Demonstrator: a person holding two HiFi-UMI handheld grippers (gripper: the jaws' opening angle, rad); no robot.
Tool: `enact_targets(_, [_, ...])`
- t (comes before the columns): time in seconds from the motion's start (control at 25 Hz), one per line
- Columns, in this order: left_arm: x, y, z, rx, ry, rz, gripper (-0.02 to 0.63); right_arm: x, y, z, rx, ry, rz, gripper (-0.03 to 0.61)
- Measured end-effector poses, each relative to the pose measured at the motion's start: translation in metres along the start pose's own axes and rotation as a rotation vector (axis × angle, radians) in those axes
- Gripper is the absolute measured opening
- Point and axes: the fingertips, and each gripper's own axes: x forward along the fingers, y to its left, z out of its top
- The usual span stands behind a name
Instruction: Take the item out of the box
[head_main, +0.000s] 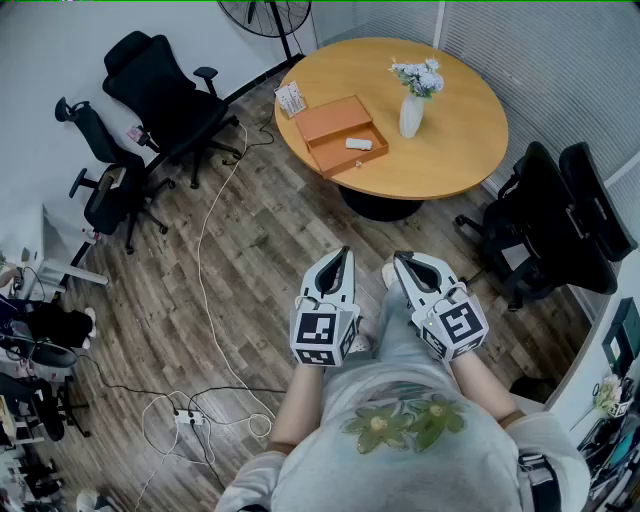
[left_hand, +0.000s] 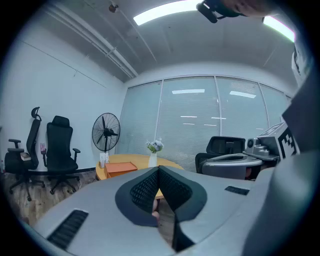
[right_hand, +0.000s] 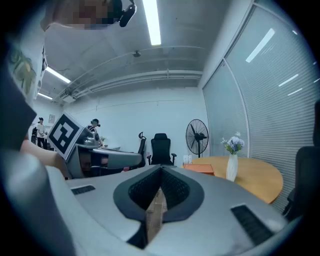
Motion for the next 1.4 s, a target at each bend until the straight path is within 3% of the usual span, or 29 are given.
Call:
enact_targets(0.64, [0.053,0.04,-0.002,0.006,0.054,-0.029,0.003,0.058,-0.046,0.014,-0.016,-0.025,-0.04,0.005])
enact_targets(1.4, [0.196,0.132,0.038,0.064,0.082,-0.063,0.003,0.202,-0.154,0.048,-0.051,-0.037,-0.069,0.005])
